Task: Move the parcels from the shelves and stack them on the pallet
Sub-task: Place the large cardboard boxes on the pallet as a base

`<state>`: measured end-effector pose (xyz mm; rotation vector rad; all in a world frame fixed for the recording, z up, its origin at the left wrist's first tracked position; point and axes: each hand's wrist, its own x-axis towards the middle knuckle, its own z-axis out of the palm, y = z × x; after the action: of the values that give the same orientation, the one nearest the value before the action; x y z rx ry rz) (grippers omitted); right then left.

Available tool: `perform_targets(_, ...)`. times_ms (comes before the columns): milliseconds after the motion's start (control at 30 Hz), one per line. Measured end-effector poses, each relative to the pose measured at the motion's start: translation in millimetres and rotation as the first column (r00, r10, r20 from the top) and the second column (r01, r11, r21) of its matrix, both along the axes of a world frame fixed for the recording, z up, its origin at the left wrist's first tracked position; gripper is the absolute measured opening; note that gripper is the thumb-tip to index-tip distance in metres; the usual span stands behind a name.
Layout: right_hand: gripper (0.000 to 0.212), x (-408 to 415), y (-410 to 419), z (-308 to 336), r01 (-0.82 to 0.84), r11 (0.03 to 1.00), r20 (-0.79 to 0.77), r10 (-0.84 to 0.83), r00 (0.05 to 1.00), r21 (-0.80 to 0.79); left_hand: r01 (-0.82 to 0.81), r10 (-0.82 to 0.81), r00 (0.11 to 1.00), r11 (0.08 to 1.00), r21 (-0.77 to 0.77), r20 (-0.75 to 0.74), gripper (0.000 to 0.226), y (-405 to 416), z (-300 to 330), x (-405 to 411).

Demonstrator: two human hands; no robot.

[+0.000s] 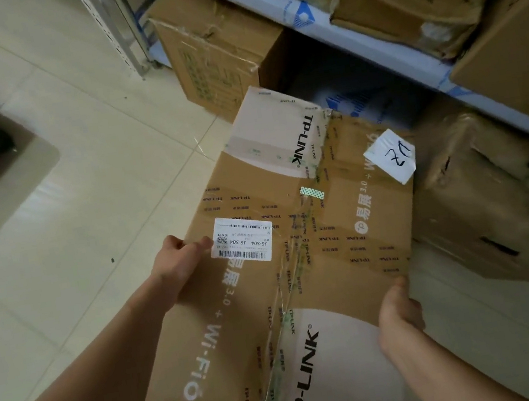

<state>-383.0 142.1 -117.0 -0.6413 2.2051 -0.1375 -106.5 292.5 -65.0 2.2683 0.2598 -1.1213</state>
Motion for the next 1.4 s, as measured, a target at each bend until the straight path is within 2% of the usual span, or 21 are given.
perform_targets(233, 0.082, 2, 58, 16, -0.164, 0.986, 0.004, 0.164, 0.986, -0.028, -0.098, 0.099, 0.995, 0.993, -0.072, 0.009, 0.050, 79, 23, -15)
perform_targets(400, 0.085, 28, 95, 41, -0.262, 0.965, 0.037, 0.263, 0.964, -0.023, -0.207, 0.208, 0.978, 0.975, -0.077, 0.001, 0.046, 147, 46, -10)
perform_targets(600, 0.095, 97, 145, 77, -0.452, 0.889, 0.051, 0.455, 0.889, -0.073, -0.378, 0.383, 0.923, 0.916, -0.136, 0.017, 0.052, 237, 69, 11)
perform_targets(800, 0.113, 187, 211, 103, -0.579, 0.807, 0.099, 0.590, 0.802, -0.115, -0.553, 0.567, 0.823, 0.812, -0.187, 0.029, 0.056, 340, 83, 45)
perform_targets(967, 0.091, 267, 264, 132, -0.717, 0.679, 0.101, 0.734, 0.672, -0.159, -0.675, 0.693, 0.721, 0.707, -0.211, 0.015, 0.074, 410, 92, 82)
perform_targets(1033, 0.096, 305, 286, 138, -0.756, 0.632, 0.105, 0.775, 0.624, -0.168, -0.732, 0.747, 0.664, 0.649, -0.209, -0.007, 0.082, 440, 86, 105)
perform_targets(1100, 0.101, 345, 305, 140, -0.780, 0.598, 0.111, 0.801, 0.588, -0.186, -0.767, 0.782, 0.623, 0.603, -0.219, -0.030, 0.081, 472, 71, 133)
perform_targets(1233, 0.081, 427, 344, 140, -0.832, 0.520, 0.123, 0.854, 0.505, -0.195, -0.825, 0.839, 0.544, 0.528, -0.204, -0.027, 0.078, 519, 67, 185)
perform_targets(1400, 0.070, 526, 397, 134, -0.888, 0.426, 0.122, 0.904, 0.410, -0.173, -0.863, 0.886, 0.464, 0.455, -0.218, 0.012, 0.078, 572, 75, 252)
